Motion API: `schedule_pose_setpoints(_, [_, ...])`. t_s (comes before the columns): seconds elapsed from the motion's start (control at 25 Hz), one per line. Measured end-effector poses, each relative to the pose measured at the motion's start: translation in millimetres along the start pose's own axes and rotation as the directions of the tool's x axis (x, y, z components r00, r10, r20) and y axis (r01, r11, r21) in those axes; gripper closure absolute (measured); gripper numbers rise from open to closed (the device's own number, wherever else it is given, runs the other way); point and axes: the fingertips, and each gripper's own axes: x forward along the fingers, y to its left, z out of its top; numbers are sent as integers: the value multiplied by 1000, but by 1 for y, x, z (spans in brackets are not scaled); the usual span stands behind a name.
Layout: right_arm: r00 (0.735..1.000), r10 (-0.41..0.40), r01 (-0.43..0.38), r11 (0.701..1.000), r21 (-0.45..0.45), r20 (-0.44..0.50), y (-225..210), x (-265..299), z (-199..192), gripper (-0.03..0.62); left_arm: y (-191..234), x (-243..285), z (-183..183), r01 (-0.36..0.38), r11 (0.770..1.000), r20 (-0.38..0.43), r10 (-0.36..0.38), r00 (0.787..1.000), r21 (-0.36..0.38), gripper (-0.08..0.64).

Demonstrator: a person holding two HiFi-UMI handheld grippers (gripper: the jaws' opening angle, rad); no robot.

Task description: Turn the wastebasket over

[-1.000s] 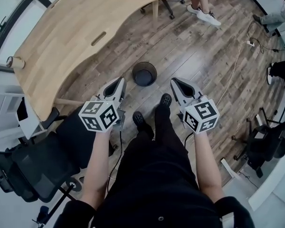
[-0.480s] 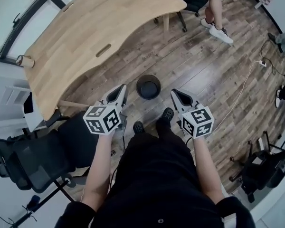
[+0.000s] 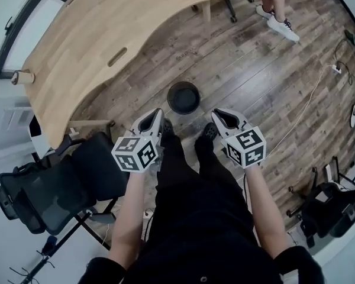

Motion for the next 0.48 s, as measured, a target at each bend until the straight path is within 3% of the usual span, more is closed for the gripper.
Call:
schedule_pose_setpoints(0.32, [997,-17,19,999,26,-79,8,46,-16,555,19,34,-14,81,994,-103,-74,992,66,541])
schedule_pose_setpoints(0.48, [993,-30,38,997,74,-114,17,67,-28,484,28,53,-29,145,987,-183,-131,974,68,541])
